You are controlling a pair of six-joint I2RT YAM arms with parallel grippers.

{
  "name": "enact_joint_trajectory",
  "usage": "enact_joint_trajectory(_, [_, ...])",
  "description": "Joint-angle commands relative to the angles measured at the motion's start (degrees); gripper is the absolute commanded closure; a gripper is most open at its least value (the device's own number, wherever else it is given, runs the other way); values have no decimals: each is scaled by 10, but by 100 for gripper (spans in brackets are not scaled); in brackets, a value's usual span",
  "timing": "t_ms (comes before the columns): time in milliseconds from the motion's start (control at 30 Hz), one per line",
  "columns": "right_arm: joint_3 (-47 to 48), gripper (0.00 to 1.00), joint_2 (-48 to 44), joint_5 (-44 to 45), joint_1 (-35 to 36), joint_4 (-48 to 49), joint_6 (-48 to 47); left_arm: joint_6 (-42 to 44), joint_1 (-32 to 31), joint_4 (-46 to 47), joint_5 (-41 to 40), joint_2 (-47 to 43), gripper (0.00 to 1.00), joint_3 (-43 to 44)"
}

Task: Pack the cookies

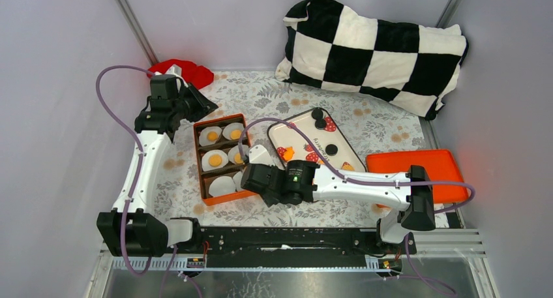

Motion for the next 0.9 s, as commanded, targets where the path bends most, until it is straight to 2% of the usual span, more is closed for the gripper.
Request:
enact_joint_trajectory(0, [35,100,-3,-3,7,7,-4,9,1,4,2,-3,74,-7])
enact_joint_trajectory(133, [35,100,14,-20,10,16,-8,11,1,4,-2,-3,74,-9])
enact_joint_trajectory(233, [60,100,8,32,23,1,-6,13,1,4,-3,-3,74,-10])
enact_joint_trajectory(333, [52,100,-4,8,23,35,-19,11,1,8,0,-1,74,-13])
enact_joint_trajectory(467, [75,100,43,6,23,-9,-20,9,1,9,5,0,74,-13])
enact_joint_trajectory(700, [52,91,56,-4,23,-12,-15,13,1,6,3,-4,74,-10])
enact_joint_trajectory(800, [45,75,57,-8,23,-6,-14,13,1,6,7,-4,74,-10])
enact_joint_trajectory(867, [46,71,58,-8,23,-7,-11,15,1,5,8,-6,74,-9])
